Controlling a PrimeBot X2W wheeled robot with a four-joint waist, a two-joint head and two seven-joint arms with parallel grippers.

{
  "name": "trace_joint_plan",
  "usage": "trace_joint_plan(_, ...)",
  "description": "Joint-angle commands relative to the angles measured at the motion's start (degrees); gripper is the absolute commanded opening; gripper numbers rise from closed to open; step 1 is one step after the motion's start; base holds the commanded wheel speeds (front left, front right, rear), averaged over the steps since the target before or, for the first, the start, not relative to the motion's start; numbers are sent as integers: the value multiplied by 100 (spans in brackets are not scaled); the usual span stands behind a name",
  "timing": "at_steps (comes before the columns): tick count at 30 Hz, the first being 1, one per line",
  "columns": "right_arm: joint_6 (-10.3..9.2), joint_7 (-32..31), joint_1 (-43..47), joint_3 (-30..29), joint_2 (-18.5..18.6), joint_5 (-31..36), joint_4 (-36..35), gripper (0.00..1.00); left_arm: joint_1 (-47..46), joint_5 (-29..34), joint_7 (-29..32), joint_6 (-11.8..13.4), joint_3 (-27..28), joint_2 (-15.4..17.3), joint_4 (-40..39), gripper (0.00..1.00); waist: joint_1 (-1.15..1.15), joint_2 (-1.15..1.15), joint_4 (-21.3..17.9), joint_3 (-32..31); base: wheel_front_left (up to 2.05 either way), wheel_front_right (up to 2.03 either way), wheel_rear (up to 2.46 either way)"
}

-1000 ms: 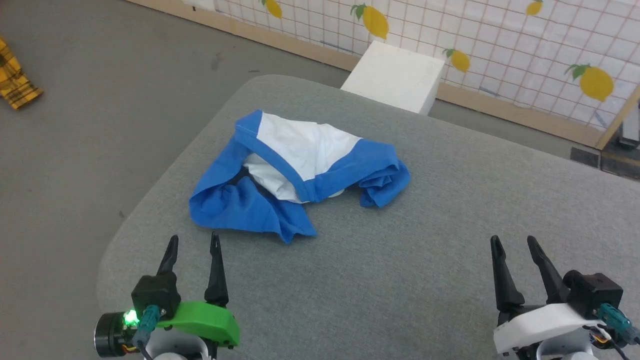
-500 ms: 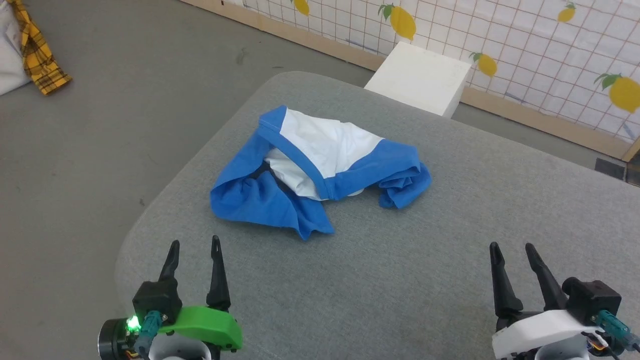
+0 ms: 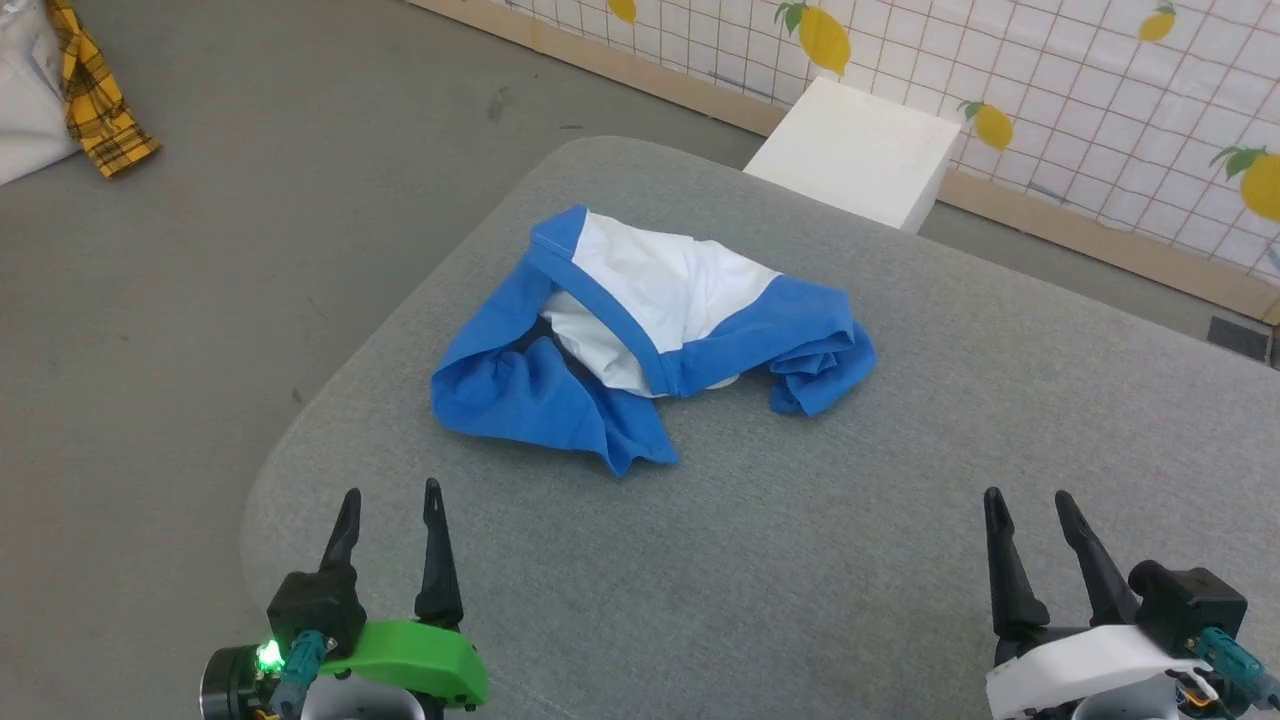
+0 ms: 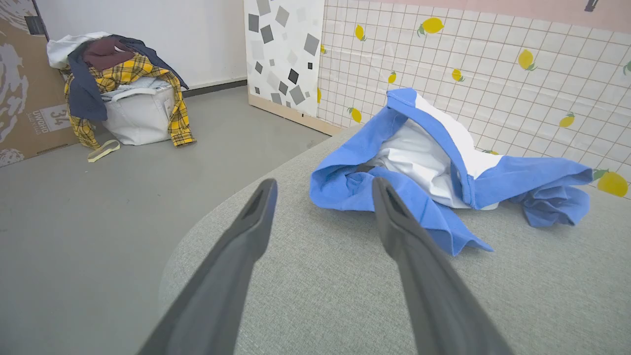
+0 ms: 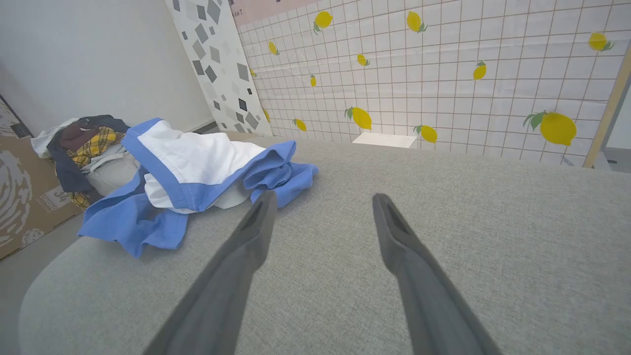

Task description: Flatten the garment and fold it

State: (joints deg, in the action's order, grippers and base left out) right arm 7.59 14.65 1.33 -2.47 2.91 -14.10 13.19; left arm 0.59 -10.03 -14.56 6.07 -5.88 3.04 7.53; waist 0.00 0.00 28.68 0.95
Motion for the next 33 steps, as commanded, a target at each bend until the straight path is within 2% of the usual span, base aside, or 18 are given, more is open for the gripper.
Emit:
trace_joint_plan(1, -10, 35, 79, -10, -3, 9, 7, 100, 39, -42, -44, 25, -2, -16, 12, 100, 0, 0, -22, 7, 0, 0, 0)
trace_joint_plan(6, -10, 21, 35, 10, -3, 47, -23, 100, -156, -88, -44, -81, -19, -13, 73, 100, 0, 0, -120, 101, 0, 0, 0)
trace_joint_plan(11, -10, -69, -100, -9, -3, 172, -150, 100, -982, -375, 22, -429, 38, 47, 326, 100, 0, 0, -303, 339, 0, 0, 0)
trace_joint_plan(15, -10, -210, -268, -24, -3, 341, -346, 100, -1987, -730, 498, -697, 167, 161, 671, 100, 0, 0, -586, 686, 0, 0, 0)
trace_joint_plan(19, -10, -356, -429, -62, -3, 499, -581, 100, -3003, -1033, 1212, -803, 285, 275, 1226, 100, 0, 0, -925, 1112, 0, 0, 0)
trace_joint_plan(22, -10, -446, -523, -53, -3, 579, -725, 100, -3618, -1275, 1932, -745, 375, 307, 1798, 100, 0, 0, -1215, 1407, 0, 0, 0)
trace_joint_plan(26, -10, -522, -595, -77, -3, 641, -831, 100, -4275, -1442, 2969, -424, 414, 308, 2547, 100, 0, 0, -1565, 1732, 0, 0, 0)
trace_joint_plan(29, -10, -545, -641, -66, -3, 677, -896, 100, -4622, -1356, 3671, -174, 298, 365, 2948, 100, 0, 0, -1786, 1947, 0, 0, 0)
trace_joint_plan(33, -10, -550, -719, -92, -3, 692, -967, 100, -4828, -1236, 4371, 42, 129, 419, 3344, 100, 0, 0, -1956, 2177, 0, 0, 0)
